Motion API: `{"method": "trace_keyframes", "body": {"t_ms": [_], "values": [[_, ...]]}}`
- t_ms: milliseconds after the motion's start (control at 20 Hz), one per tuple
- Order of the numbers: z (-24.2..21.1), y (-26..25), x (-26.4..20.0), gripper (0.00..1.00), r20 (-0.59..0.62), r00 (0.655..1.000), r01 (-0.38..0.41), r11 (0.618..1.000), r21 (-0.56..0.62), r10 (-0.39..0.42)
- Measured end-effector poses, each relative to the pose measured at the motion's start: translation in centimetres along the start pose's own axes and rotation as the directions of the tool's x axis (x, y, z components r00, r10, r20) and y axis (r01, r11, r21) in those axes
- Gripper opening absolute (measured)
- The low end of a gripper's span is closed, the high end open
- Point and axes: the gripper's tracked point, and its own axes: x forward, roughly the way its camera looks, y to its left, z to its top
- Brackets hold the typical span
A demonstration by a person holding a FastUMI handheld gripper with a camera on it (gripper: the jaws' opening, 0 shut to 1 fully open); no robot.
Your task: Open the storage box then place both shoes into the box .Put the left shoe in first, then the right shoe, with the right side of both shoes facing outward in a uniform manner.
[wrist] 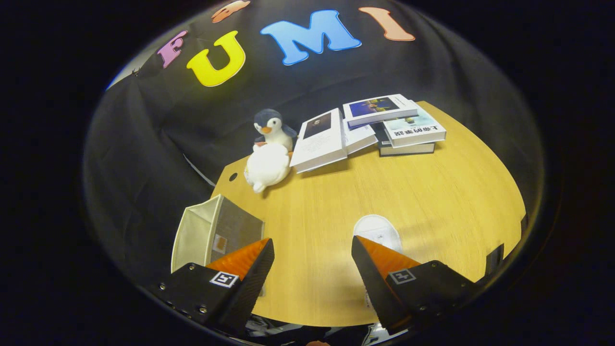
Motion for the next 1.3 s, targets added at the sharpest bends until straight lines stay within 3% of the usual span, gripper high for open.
{"method": "trace_keyframes", "body": {"t_ms": [500,950,1100,1250,1300], "values": [[-3.3,-9.0,1.8,0.98,-0.091,0.99,0.105,0.993,-0.044,-0.109],[-7.8,-12.8,4.5,0.98,-0.227,0.954,0.163,0.975,-0.15,-0.194],[-8.3,-12.8,5.2,0.98,-0.252,0.95,0.153,0.977,-0.148,-0.187],[-9.7,-14.3,5.7,0.97,-0.294,0.924,0.187,0.96,-0.208,-0.244],[-9.6,-13.9,6.2,0.97,-0.281,0.931,0.182,0.965,-0.189,-0.231]]}}
